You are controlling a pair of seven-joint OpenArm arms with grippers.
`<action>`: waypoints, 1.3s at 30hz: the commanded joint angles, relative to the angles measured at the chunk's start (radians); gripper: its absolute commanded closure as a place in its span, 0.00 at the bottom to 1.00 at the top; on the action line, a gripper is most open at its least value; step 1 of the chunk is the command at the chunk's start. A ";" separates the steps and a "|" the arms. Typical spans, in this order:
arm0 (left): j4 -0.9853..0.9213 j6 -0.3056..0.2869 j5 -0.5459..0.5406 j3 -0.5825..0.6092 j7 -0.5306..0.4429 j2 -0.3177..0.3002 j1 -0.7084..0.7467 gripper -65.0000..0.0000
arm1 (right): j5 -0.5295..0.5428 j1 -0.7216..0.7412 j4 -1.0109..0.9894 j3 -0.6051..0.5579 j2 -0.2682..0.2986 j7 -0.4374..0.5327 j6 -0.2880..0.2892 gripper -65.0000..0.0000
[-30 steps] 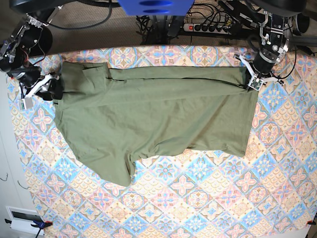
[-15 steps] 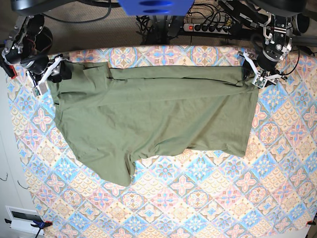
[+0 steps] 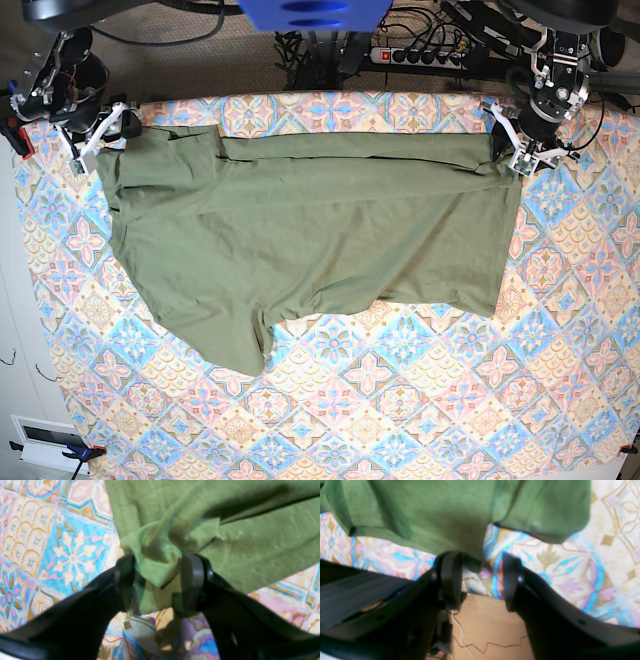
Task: Layout the t-shirt on the table in an organized manner, then fold the t-shirt properly
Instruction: 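Hold the folded shirt edge taut between both grippers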
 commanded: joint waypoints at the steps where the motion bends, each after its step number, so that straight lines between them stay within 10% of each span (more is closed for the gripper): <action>1: 0.017 0.007 -0.007 -0.006 -0.013 -0.016 0.001 0.57 | 0.019 0.002 0.012 0.005 0.005 0.006 0.003 0.61; 9: 0.017 0.007 -0.007 -0.006 -0.013 -0.016 -0.002 0.57 | 0.020 -0.002 0.029 0.002 -0.001 0.002 0.003 0.99; 19: 0.015 0.007 -0.007 -0.006 -0.013 -0.013 -0.003 0.57 | 0.237 0.058 0.196 0.012 0.003 0.003 0.003 0.98; 29: 0.017 0.007 -0.009 -0.008 -0.013 -0.006 -0.003 0.57 | 0.241 0.294 0.023 0.004 0.000 0.003 0.003 0.98; 39: 0.017 0.007 -0.009 -0.034 -0.013 0.009 -0.003 0.57 | 0.240 0.211 -0.054 0.005 0.007 0.003 0.003 0.98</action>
